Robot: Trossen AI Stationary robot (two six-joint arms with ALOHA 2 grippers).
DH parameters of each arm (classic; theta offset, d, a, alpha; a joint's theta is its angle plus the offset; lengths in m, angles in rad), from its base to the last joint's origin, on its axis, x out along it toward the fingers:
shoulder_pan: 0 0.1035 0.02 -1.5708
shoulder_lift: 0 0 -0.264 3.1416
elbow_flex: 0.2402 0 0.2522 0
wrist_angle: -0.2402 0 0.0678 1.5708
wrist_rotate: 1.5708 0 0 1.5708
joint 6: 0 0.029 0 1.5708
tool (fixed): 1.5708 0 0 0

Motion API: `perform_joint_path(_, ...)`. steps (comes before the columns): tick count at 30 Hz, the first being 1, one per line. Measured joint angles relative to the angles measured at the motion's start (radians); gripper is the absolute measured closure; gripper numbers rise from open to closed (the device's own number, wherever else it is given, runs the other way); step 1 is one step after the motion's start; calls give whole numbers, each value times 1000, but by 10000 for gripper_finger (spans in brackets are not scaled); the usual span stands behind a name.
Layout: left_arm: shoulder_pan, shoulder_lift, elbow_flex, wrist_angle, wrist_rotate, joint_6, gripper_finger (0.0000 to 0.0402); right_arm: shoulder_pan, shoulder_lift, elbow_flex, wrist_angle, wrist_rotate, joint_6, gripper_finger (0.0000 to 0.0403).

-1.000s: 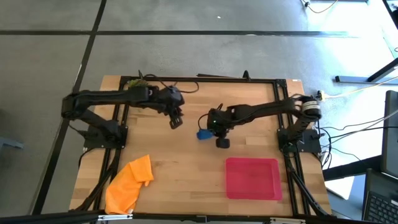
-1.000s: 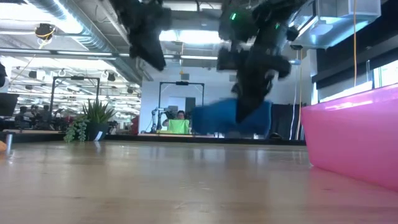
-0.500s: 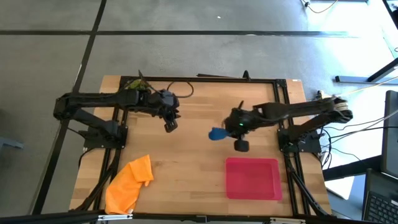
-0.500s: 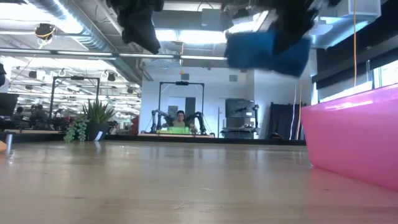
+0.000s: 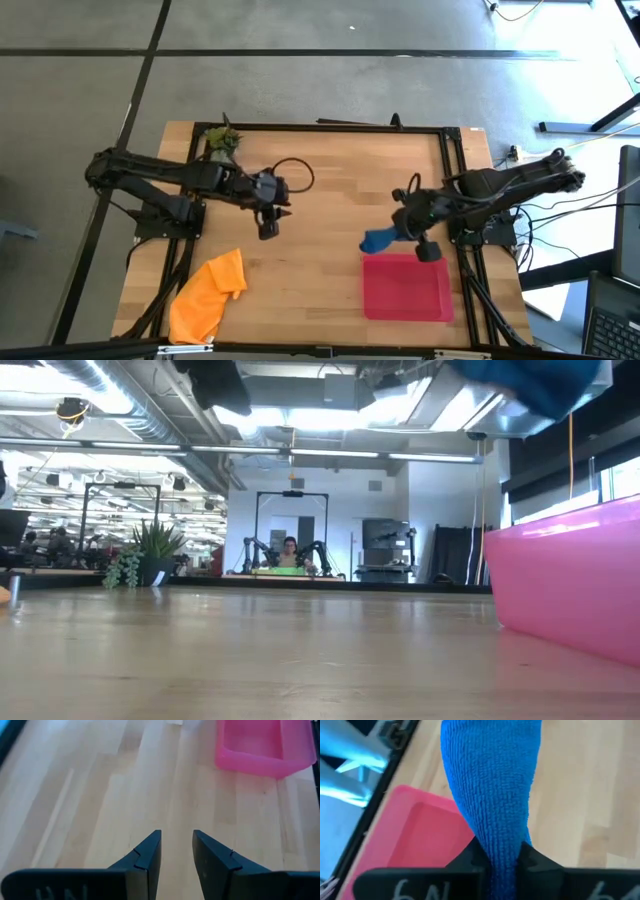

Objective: Roll microfiber towels into tight, uniform cylinder then place into a basket
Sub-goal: Put the blue microfiber towel into the red bin

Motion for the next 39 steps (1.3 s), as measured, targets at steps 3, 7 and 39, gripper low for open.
perform_joint_path(3,-38,0,0,6,-66,0,299,43,-3,0,1,-3,-1,376)
perform_joint_path(7,-73,0,0,8,-123,-3,299,87,-3,0,11,-2,32,376)
perform_joint_path(39,-147,0,0,13,-145,1,299,365,11,1,77,220,484,376)
